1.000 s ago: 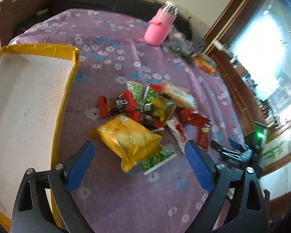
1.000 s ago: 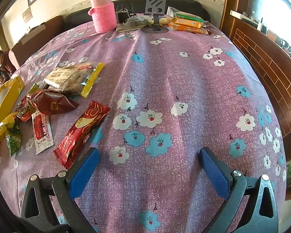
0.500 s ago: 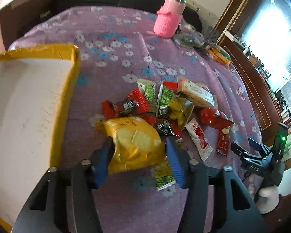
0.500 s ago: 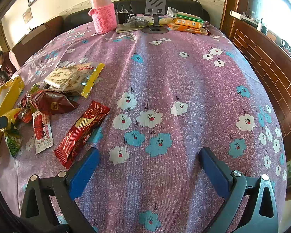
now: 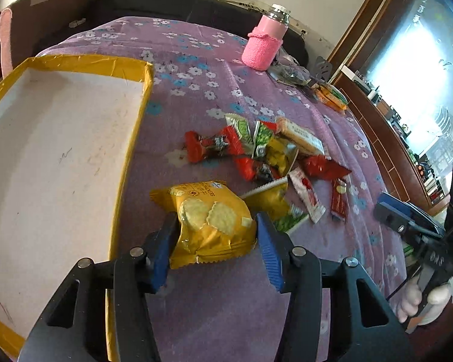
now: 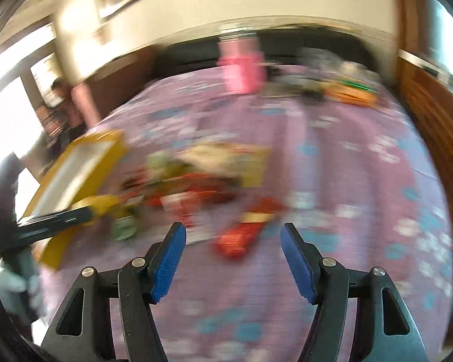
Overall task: Organize snacks
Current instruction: 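Grasp the green pea snack packet with the right tool while the left tool lifts the cracker packet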
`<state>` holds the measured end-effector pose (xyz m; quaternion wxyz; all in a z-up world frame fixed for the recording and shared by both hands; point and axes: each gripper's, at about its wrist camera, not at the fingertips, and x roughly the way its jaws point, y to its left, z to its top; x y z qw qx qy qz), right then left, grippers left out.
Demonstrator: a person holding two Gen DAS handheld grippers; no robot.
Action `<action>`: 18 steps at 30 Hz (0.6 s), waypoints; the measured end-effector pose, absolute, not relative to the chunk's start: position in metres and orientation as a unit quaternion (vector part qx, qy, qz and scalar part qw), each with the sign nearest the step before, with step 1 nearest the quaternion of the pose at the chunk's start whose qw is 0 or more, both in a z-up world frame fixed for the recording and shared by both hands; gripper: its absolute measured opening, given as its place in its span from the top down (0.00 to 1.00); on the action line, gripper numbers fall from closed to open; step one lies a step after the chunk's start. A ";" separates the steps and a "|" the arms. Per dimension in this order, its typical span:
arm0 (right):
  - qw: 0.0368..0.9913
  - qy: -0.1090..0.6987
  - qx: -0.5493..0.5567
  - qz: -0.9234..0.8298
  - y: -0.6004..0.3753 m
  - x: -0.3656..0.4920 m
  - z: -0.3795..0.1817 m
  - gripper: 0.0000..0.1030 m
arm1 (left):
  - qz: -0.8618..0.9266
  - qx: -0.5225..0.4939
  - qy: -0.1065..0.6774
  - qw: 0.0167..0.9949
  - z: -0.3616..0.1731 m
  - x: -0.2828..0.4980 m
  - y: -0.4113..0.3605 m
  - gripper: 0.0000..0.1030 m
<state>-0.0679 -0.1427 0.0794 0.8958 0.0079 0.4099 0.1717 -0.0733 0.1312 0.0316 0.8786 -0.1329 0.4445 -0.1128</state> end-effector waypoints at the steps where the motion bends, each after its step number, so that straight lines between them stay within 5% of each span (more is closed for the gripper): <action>1: 0.889 0.412 -0.002 0.200 -0.122 -0.068 0.077 0.35 | -0.112 -0.129 0.444 0.880 0.032 -0.076 0.132 0.52; 12: 0.858 0.447 -0.054 0.246 -0.006 -0.031 0.030 0.45 | -0.134 -0.086 0.430 0.888 0.029 -0.086 0.128 0.50; 13: 0.856 0.453 -0.050 0.245 -0.004 -0.027 0.024 0.64 | -0.137 -0.083 0.429 0.889 0.028 -0.086 0.127 0.50; 18: 0.852 0.458 -0.010 0.255 -0.021 -0.033 0.023 0.64 | -0.152 -0.083 0.429 0.887 0.029 -0.083 0.123 0.50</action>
